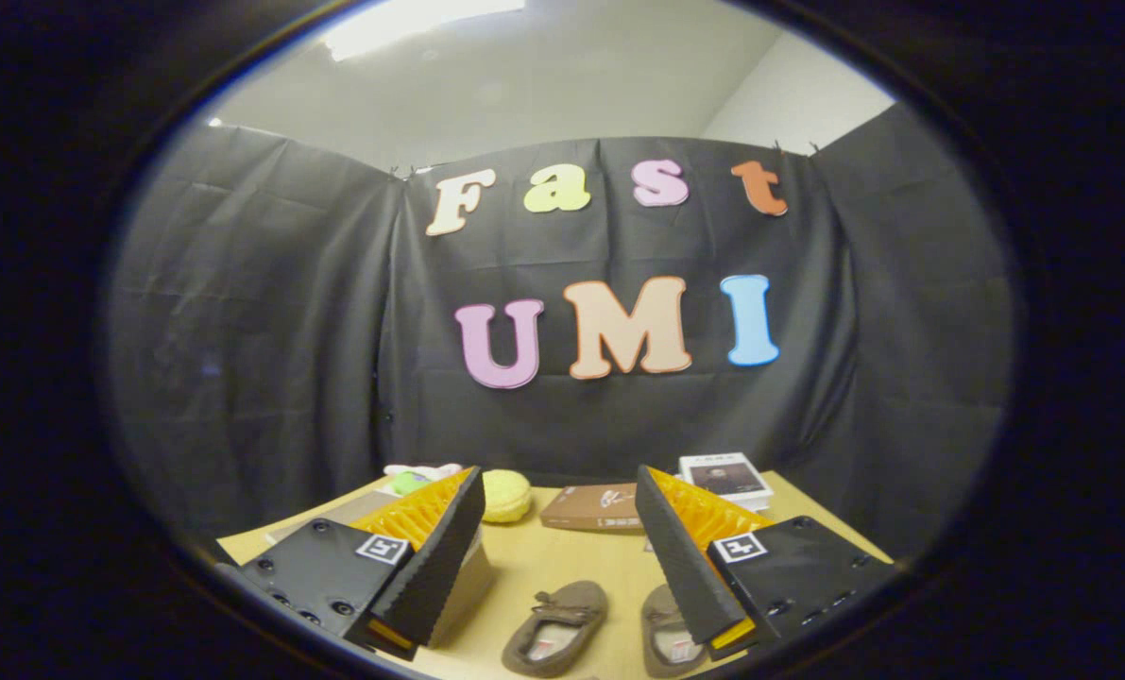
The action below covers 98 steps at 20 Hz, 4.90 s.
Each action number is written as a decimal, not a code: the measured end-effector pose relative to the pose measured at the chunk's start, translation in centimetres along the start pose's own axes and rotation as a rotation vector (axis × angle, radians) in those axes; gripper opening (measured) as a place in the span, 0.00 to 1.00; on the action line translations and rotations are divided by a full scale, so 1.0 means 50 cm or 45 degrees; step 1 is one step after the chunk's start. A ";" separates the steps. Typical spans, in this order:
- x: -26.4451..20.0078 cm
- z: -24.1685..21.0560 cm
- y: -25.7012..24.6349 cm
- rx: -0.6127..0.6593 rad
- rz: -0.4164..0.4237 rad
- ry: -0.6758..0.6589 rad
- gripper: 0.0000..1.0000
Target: Open the storage box then place both shoes into the box .Put the left shoe in first, then the right shoe, with the right side of both shoes facing outward in a uniform manner.
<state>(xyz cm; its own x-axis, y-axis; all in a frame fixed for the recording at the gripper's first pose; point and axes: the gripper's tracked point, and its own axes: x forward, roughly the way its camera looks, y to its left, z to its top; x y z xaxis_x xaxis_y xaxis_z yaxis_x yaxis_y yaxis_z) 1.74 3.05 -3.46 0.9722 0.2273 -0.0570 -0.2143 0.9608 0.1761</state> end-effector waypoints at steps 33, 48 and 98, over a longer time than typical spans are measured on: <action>0.021 -0.415 0.253 1.488 0.616 0.874 1.00; 0.018 -0.396 0.273 1.649 0.693 0.930 0.88; 0.096 -0.190 0.737 1.129 1.028 0.971 0.03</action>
<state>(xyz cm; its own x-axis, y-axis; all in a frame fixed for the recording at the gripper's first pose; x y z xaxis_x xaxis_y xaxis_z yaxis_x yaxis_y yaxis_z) -2.39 41.04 -6.59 0.2637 0.9591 -0.1032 -0.2710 0.1763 0.9463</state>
